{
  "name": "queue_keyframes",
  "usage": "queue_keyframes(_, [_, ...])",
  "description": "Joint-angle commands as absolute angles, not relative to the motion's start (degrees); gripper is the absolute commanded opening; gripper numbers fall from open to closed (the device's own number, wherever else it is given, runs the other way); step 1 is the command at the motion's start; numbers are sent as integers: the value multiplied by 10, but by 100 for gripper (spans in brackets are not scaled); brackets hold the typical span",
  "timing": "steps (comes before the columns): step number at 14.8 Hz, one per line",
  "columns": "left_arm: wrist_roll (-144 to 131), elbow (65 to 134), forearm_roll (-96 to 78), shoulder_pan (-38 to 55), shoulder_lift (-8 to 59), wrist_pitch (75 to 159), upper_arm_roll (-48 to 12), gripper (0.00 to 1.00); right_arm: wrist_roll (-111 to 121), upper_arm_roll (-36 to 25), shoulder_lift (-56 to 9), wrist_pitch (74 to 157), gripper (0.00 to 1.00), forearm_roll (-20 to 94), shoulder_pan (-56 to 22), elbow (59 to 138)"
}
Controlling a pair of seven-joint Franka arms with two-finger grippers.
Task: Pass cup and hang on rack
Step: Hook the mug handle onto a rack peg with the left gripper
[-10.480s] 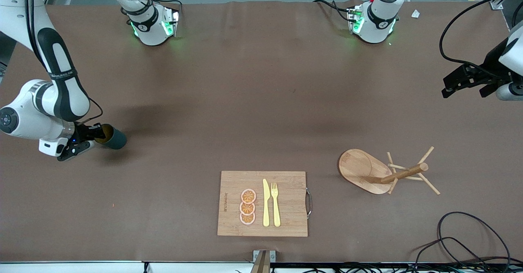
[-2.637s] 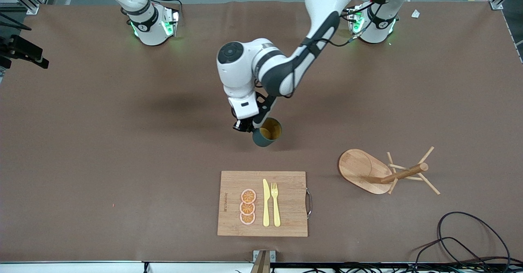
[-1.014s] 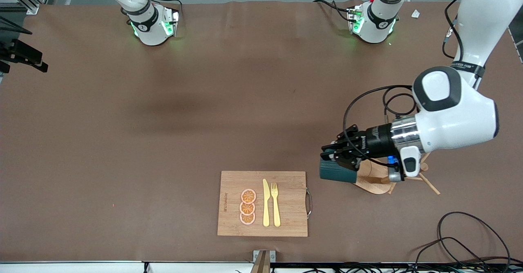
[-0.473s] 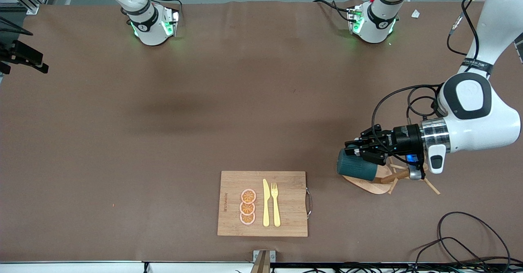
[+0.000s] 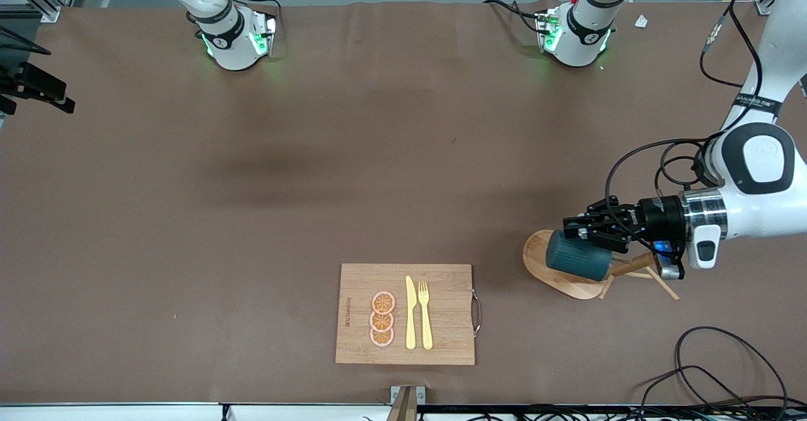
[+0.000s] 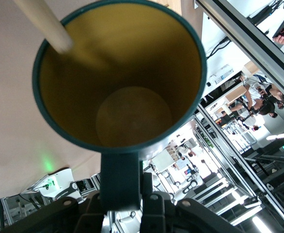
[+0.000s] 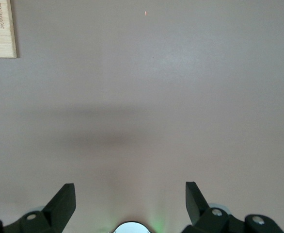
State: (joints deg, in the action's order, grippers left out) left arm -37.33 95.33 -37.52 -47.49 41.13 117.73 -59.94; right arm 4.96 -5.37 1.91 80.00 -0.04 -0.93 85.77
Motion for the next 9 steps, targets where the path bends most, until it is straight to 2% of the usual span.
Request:
queue_keyframes(1, [-351, 960, -389, -487, 420, 1172, -612, 0, 56, -51, 33, 809, 100, 1, -5, 873])
queue_keyframes(9, [-306, 961, -403, -521, 422, 1141, -609, 0, 57, -52, 33, 809, 100, 4, -5, 873])
